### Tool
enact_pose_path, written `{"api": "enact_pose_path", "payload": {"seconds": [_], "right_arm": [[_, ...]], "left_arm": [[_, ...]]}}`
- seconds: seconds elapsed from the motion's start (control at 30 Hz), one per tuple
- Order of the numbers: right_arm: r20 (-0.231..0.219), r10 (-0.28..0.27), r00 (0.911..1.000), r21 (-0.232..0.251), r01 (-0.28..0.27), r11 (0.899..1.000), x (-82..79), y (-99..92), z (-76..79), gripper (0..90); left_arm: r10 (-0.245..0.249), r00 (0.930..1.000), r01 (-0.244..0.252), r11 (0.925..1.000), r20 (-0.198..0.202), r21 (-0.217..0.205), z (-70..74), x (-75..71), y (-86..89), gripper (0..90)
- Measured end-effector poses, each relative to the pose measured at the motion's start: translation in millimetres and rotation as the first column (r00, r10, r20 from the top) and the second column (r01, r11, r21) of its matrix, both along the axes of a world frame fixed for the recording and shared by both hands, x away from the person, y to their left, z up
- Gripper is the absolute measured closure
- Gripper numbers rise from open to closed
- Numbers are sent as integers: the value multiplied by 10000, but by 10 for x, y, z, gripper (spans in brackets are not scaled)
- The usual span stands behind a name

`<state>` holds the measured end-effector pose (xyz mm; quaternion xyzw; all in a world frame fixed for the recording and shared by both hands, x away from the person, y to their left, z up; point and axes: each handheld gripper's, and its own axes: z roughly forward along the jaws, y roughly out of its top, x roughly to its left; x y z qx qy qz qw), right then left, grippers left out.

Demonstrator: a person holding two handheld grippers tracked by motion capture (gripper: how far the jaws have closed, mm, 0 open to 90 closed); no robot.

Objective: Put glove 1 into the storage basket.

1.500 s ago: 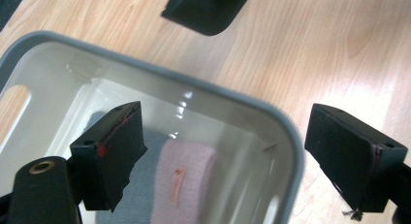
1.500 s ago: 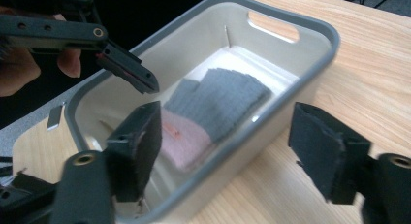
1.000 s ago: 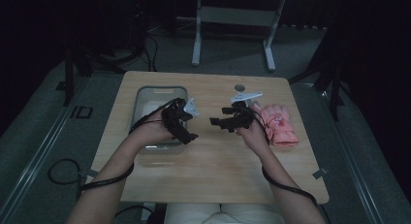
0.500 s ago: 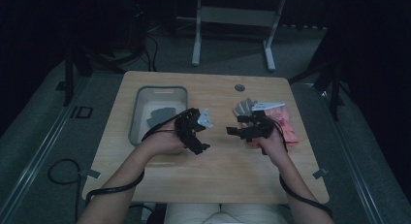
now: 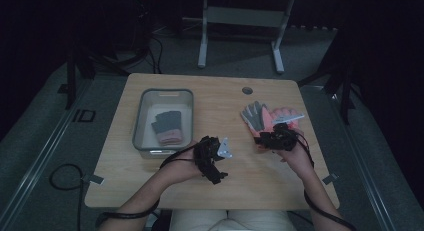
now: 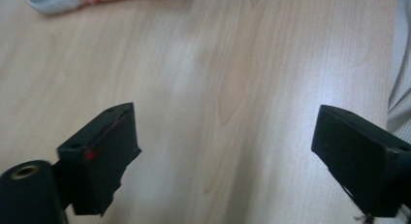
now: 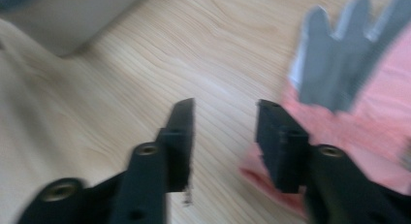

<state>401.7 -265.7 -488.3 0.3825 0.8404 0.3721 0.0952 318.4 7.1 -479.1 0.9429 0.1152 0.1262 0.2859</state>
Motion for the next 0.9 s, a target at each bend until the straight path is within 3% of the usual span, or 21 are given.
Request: {"api": "enact_pose_path", "payload": {"seconds": [0.1,0.17,0.3,0.5,0.6,0.7,0.77,0.83,0.9], "right_arm": [[-19,-133,9999,-308,133,9994,31,-46,-18,685],[228,-155,9996,-749,171,9970,67,-41,-10,694],[409,-135,9991,-1017,176,9947,223,-15,28,674],[716,-127,9974,-1383,225,9901,545,73,104,625],[652,-79,9978,-1441,172,9894,689,112,121,602],[509,48,9987,-1337,21,9910,818,127,106,576],[384,27,9993,-1563,34,9877,890,136,84,574],[149,-52,9999,-1803,78,9836,954,145,36,566],[-33,-87,10000,-1923,79,9813,999,159,-23,562]], "left_arm": [[24,9999,-25,10000,-102,-92,-107,-51,3,76],[81,9998,-85,9998,-187,-188,-183,-85,10,70],[452,9981,-475,9973,-413,-552,-345,-140,22,8],[642,9969,-680,9940,-460,-857,-529,-213,41,5],[599,9977,-623,9948,-317,-803,-622,-247,43,6],[783,9969,-783,9969,26,-112,-728,-286,26,6],[727,9966,-736,9971,-396,-214,-761,-291,45,5],[723,9962,-739,9968,-484,-306,-762,-288,73,5],[589,9945,-654,9951,-865,-742,-749,-276,113,5]]}}
